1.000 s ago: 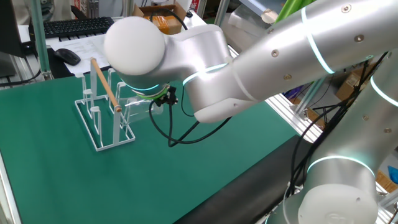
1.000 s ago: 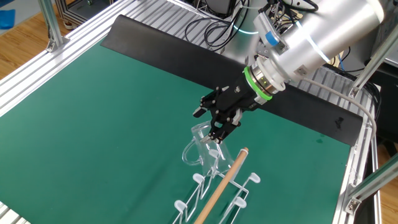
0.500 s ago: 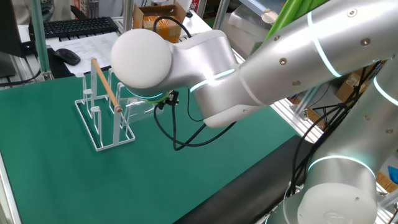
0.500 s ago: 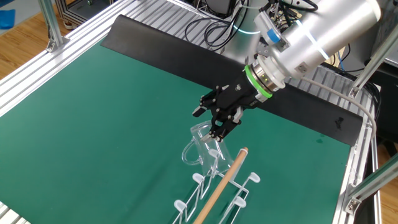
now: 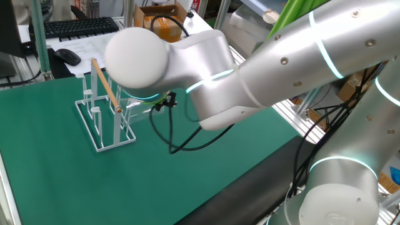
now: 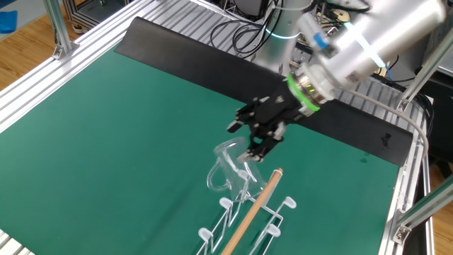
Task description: Put the cup on the cup rack
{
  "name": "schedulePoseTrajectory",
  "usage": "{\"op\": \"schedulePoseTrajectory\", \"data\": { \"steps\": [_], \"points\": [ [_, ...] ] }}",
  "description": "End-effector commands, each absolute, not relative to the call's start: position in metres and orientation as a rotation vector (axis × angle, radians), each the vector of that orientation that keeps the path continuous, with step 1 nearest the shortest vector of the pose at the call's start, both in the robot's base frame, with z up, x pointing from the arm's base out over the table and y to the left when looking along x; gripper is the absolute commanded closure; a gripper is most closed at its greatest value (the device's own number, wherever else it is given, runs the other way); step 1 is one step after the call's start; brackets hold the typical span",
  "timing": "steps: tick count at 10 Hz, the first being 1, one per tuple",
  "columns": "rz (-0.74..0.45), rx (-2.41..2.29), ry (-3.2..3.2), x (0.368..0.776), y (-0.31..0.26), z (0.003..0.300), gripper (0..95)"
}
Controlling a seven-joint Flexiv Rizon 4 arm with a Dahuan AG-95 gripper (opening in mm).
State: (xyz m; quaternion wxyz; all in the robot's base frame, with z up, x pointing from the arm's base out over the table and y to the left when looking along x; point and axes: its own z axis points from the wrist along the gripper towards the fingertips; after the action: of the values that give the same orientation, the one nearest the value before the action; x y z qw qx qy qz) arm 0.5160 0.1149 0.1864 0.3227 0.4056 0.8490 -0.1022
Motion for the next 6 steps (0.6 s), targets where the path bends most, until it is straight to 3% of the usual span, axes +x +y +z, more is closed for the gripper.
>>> {"op": "schedulePoseTrajectory", "data": {
  "steps": [1,2,3,6],
  "points": [
    [-0.265,1.072,2.243,0.510,0.119,0.190,19.0],
    [-0.270,1.048,2.266,0.508,0.116,0.193,19.0],
    [-0.276,1.015,2.289,0.505,0.113,0.197,38.0],
    [-0.267,0.975,2.321,0.503,0.103,0.202,38.0]
  ]
}}
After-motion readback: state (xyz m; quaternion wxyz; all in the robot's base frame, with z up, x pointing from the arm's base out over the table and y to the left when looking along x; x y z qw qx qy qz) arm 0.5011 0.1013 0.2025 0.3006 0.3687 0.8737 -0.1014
